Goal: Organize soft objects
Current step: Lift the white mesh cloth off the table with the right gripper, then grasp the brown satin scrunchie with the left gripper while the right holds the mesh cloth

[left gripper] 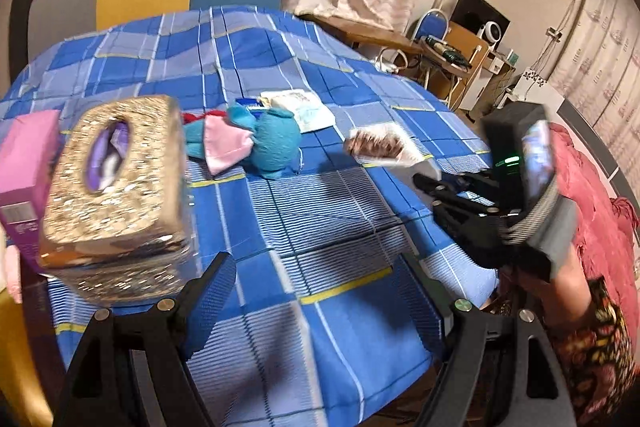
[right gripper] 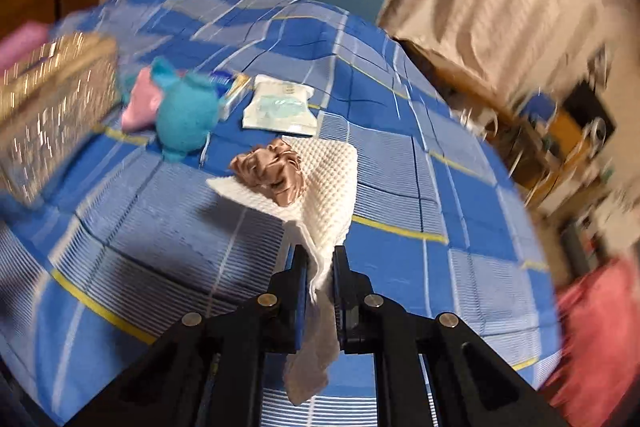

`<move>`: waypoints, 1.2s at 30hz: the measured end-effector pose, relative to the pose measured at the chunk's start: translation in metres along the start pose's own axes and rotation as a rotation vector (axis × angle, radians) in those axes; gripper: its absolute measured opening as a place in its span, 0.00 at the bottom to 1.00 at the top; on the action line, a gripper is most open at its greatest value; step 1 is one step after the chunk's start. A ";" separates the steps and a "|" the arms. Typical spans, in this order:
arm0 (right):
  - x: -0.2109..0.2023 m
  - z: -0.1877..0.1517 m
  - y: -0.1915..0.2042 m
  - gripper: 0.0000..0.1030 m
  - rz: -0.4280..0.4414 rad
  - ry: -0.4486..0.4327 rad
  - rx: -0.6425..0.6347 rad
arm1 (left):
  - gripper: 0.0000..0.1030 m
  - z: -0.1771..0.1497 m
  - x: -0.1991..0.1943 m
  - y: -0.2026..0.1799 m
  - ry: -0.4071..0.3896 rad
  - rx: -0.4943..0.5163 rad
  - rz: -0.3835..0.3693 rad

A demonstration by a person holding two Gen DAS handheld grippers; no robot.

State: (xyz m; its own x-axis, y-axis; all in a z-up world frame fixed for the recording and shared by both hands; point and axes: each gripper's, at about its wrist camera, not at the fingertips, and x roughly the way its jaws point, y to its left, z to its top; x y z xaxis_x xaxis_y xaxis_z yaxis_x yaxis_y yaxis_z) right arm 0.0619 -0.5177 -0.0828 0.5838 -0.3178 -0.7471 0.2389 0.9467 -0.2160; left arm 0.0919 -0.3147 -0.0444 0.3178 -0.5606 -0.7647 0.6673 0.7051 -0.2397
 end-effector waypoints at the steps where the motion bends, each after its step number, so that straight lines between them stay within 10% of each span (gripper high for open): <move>1: -0.004 0.002 -0.003 0.11 0.034 -0.019 0.019 | 0.80 0.003 0.005 -0.001 0.009 -0.009 0.000; 3: -0.009 0.004 0.001 0.11 0.108 -0.043 0.025 | 0.80 0.008 0.012 -0.004 0.013 -0.024 -0.007; 6: 0.002 0.000 0.014 0.11 -0.068 0.012 -0.098 | 0.80 0.011 0.018 -0.006 -0.001 -0.028 0.051; 16: 0.007 -0.001 -0.034 0.11 0.012 0.061 0.198 | 0.81 0.024 0.057 -0.027 0.059 0.030 0.074; 29: 0.007 -0.002 -0.038 0.11 0.063 0.041 0.259 | 0.78 0.036 0.154 -0.041 0.211 0.090 0.169; 34: 0.013 -0.003 -0.039 0.11 0.105 0.053 0.291 | 0.30 0.029 0.152 -0.029 0.175 0.095 0.152; 36: 0.014 -0.004 -0.038 0.11 0.119 0.054 0.298 | 0.28 0.027 0.148 -0.026 0.178 0.103 0.129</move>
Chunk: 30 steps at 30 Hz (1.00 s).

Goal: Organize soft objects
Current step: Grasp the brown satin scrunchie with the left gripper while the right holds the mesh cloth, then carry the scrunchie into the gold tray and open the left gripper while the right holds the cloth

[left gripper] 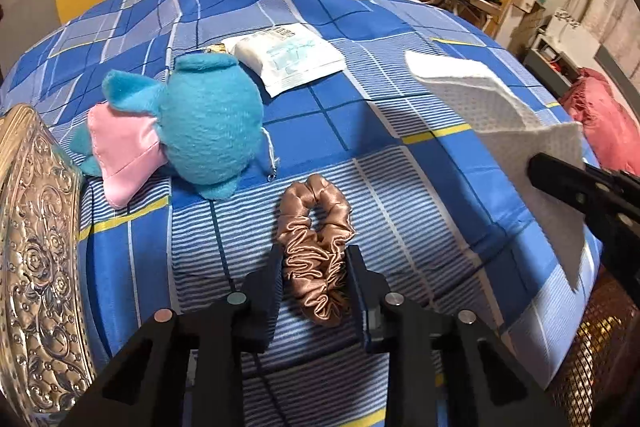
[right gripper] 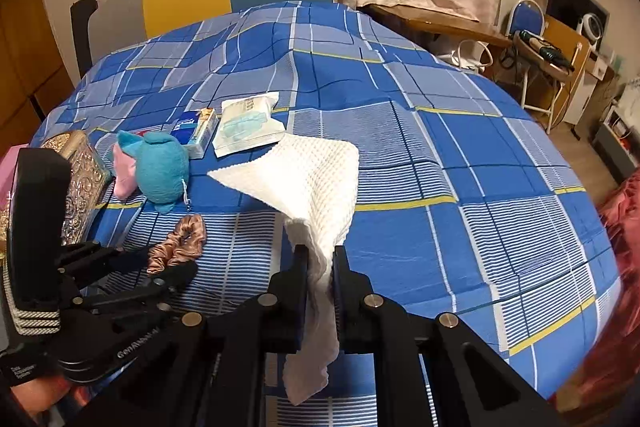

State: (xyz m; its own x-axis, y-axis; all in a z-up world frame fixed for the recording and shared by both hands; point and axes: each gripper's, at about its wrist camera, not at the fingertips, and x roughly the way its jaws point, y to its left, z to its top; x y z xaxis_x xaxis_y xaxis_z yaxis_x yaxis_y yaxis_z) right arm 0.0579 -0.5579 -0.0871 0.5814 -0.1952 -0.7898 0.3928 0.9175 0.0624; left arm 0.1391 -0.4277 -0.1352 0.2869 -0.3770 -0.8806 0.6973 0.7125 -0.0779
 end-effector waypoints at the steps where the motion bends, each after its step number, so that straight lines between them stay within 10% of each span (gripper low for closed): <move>1: 0.001 0.000 0.000 0.11 0.012 0.001 0.007 | 0.24 -0.001 -0.002 0.001 0.003 0.001 -0.007; 17: 0.010 -0.005 0.010 0.11 0.089 0.018 0.015 | 0.21 -0.041 -0.072 0.022 -0.095 -0.109 -0.189; 30: 0.013 -0.011 0.018 0.11 0.042 0.028 -0.038 | 0.21 -0.095 -0.160 0.075 -0.238 -0.147 -0.157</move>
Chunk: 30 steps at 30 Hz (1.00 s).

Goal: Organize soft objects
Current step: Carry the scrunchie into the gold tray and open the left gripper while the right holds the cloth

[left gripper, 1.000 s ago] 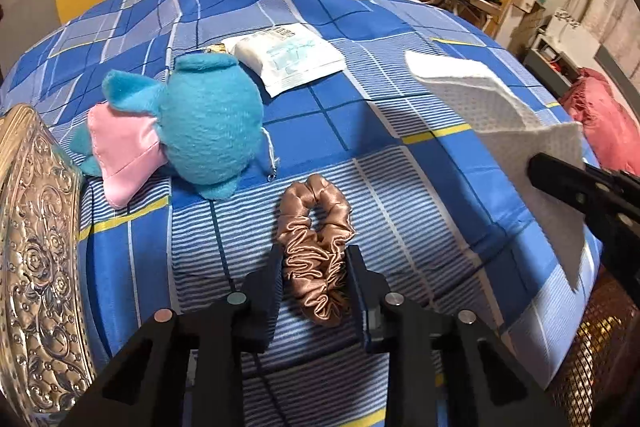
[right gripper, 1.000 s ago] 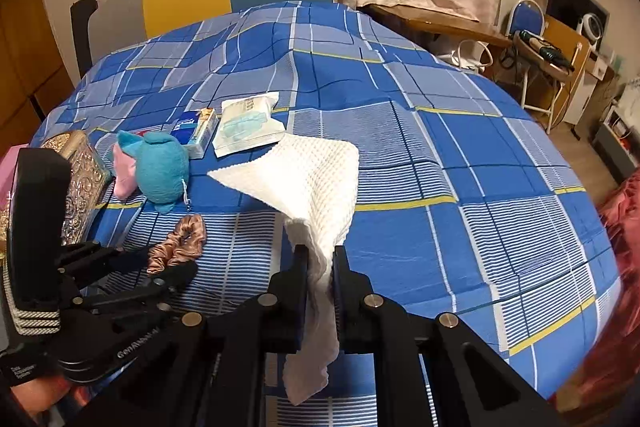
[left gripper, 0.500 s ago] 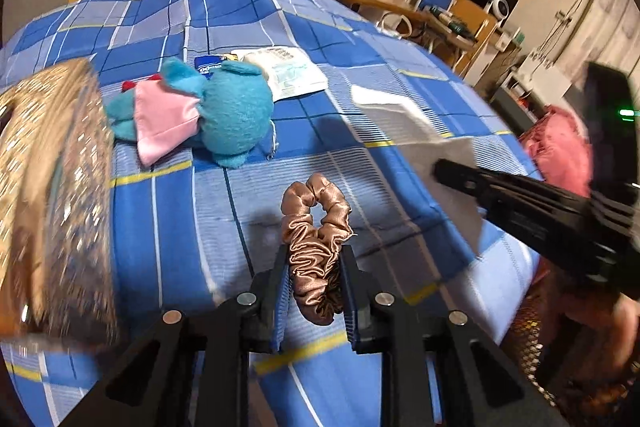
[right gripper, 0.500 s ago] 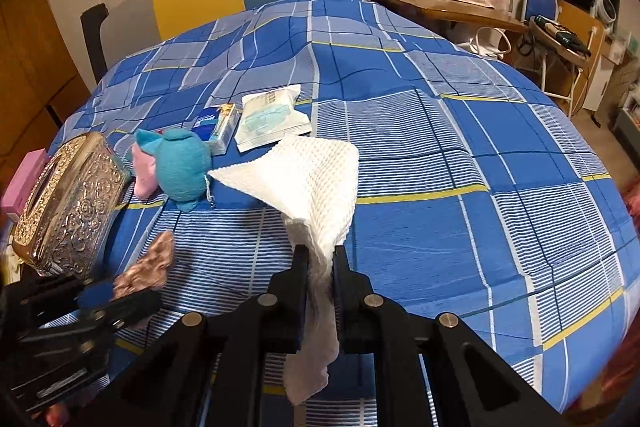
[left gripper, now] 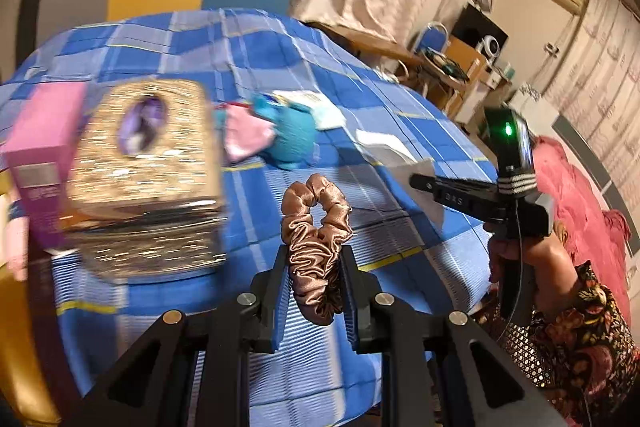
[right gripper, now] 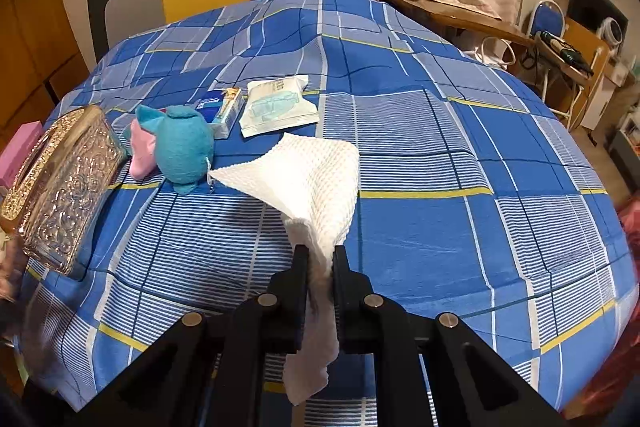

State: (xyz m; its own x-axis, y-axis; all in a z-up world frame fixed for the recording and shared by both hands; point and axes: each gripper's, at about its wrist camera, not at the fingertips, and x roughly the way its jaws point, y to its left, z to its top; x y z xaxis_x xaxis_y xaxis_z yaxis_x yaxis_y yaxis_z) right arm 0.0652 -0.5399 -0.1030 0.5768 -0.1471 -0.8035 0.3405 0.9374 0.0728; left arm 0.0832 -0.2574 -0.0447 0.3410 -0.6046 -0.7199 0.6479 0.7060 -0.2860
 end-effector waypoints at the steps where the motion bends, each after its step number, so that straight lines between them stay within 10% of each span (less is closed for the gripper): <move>1: 0.000 0.000 0.000 0.11 -0.003 0.002 0.002 | 0.21 -0.001 -0.007 0.008 -0.011 -0.014 0.007; 13: -0.001 -0.005 0.008 0.11 0.004 -0.005 -0.001 | 0.21 -0.019 -0.064 0.123 -0.076 -0.217 0.178; 30: -0.028 -0.010 0.004 0.11 -0.051 -0.096 0.061 | 0.21 -0.088 -0.102 0.282 0.036 -0.436 0.448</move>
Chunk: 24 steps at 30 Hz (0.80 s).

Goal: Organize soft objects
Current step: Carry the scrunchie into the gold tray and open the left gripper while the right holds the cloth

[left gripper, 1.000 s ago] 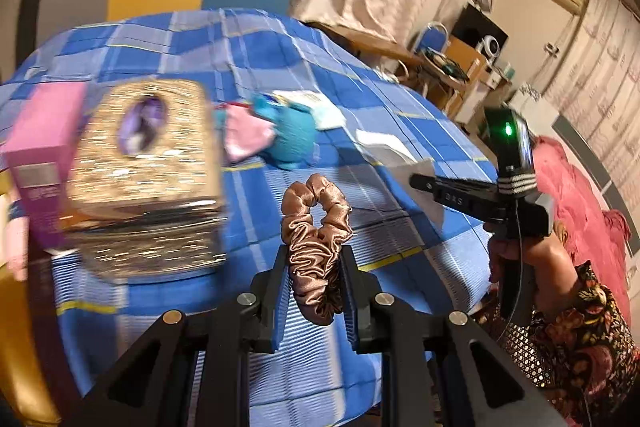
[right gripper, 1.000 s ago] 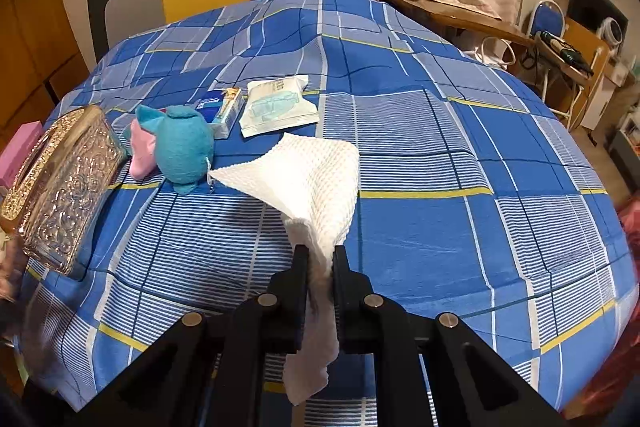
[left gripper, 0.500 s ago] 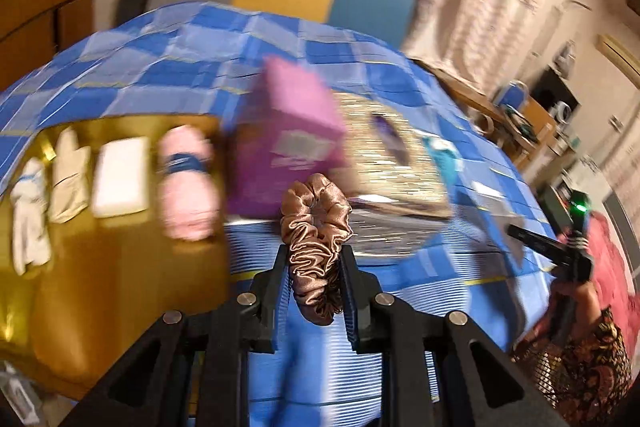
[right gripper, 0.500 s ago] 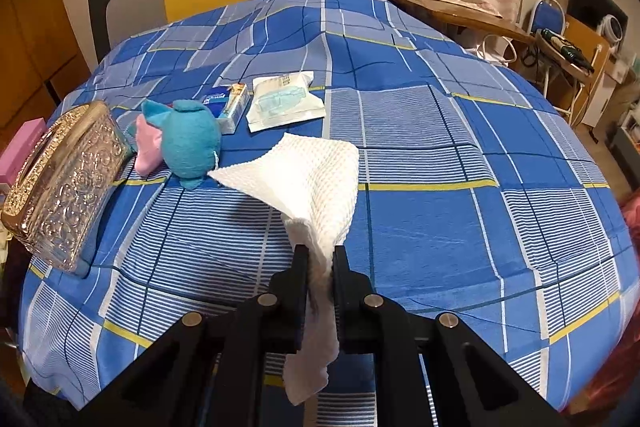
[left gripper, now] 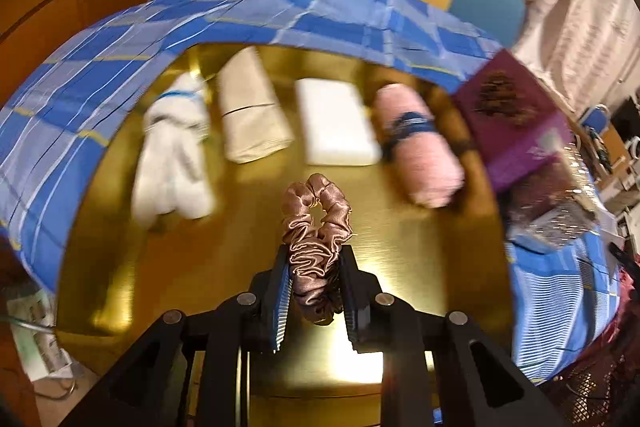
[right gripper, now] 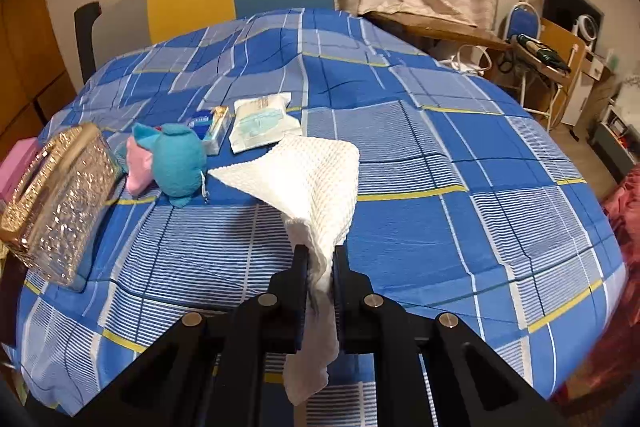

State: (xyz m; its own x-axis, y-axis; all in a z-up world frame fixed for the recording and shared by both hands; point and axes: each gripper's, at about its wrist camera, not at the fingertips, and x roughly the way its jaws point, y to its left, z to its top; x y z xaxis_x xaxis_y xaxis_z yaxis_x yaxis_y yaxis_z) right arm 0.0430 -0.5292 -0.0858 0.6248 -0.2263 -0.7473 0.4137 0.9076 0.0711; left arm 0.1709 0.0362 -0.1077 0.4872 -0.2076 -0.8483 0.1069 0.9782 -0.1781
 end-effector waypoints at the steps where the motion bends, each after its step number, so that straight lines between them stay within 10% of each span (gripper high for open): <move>1: -0.004 -0.001 0.001 0.11 0.000 -0.009 0.008 | 0.21 0.000 0.002 0.008 0.008 -0.004 0.019; 9: -0.040 -0.010 0.026 0.11 0.041 -0.100 0.031 | 0.29 -0.002 0.002 0.043 0.025 -0.055 0.152; 15: -0.070 -0.007 0.064 0.11 0.103 -0.162 0.005 | 0.55 -0.009 -0.016 0.047 -0.055 -0.019 0.216; 24: -0.108 0.004 0.156 0.11 0.272 -0.228 -0.095 | 0.66 -0.018 -0.058 0.058 -0.234 -0.132 0.051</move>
State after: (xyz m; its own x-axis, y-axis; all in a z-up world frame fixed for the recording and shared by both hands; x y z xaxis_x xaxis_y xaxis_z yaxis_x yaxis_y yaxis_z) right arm 0.0425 -0.3647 0.0088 0.8395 -0.0359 -0.5422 0.1560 0.9717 0.1772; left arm 0.1334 0.1050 -0.0774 0.6778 -0.1380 -0.7222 -0.0296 0.9763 -0.2143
